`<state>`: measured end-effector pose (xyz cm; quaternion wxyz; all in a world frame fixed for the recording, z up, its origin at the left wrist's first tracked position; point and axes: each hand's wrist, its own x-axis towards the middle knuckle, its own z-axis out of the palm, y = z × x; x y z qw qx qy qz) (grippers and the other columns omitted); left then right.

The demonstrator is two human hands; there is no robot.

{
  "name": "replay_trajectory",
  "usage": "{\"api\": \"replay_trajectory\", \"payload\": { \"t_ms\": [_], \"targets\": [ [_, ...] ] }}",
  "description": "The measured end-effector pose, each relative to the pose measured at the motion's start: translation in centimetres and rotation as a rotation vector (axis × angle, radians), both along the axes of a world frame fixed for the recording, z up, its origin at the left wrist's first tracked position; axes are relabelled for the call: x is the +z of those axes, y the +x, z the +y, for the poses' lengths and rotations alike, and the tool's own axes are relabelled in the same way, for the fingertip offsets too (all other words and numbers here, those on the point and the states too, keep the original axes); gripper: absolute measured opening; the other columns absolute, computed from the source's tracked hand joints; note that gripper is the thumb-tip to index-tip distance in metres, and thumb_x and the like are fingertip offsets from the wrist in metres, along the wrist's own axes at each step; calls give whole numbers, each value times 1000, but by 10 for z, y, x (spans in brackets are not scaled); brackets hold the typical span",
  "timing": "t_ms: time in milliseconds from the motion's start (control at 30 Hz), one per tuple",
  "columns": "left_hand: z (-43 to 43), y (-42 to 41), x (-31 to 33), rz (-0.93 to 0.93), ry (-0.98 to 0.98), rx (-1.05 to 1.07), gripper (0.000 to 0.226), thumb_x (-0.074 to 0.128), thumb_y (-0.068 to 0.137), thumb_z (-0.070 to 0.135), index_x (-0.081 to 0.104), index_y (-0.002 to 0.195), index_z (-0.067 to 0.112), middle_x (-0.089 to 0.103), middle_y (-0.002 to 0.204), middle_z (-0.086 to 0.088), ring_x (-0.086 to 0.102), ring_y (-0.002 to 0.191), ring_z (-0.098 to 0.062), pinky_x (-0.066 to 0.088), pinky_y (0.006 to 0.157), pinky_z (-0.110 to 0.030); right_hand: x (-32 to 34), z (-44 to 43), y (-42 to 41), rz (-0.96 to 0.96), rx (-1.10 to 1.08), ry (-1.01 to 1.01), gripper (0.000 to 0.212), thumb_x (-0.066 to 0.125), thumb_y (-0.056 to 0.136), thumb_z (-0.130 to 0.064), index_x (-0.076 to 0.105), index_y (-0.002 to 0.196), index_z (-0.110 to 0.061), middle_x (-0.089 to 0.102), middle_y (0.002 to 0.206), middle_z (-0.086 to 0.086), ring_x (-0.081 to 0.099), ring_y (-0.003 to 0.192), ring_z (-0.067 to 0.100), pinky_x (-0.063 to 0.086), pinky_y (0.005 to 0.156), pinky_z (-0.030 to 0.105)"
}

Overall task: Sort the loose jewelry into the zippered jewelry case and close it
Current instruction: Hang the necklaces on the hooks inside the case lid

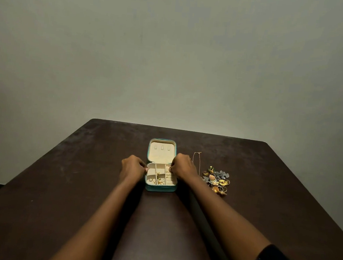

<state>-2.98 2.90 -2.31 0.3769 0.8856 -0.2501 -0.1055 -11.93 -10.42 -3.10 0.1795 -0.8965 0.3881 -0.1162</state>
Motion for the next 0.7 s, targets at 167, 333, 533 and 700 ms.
{"api": "replay_trajectory", "payload": {
  "t_ms": [167, 333, 533, 700],
  "targets": [
    [-2, 3, -1, -14, 19, -61, 14, 69, 83, 13, 75, 96, 14, 68, 108, -10, 59, 105, -22, 44, 78, -28, -1, 6, -1, 28, 2, -39, 26, 65, 83, -17, 67, 103, -2, 66, 108, 16, 63, 98, 33, 52, 80, 41],
    [-6, -1, -3, -31, 12, -86, 15, 68, 82, 10, 74, 95, 13, 67, 111, -10, 60, 103, -21, 45, 78, -27, 7, 1, -5, -114, -2, 233, 27, 59, 88, -19, 68, 97, 5, 70, 97, 17, 64, 85, 25, 47, 72, 36],
    [-9, 2, 0, -19, -53, -79, 13, 67, 83, 9, 74, 94, 13, 68, 108, -10, 62, 100, -22, 51, 84, -32, 30, 2, -19, -384, 114, 685, 26, 41, 95, -10, 54, 73, -11, 58, 70, 4, 49, 61, 11, 33, 53, 24],
    [-11, 1, 9, 16, -144, -213, 18, 67, 85, 10, 73, 101, 10, 70, 108, -7, 62, 103, -18, 48, 90, -28, 47, 5, -25, -508, 176, 773, 19, 46, 95, -11, 56, 79, -13, 56, 70, 3, 46, 59, 9, 28, 52, 21]
  ]
}}
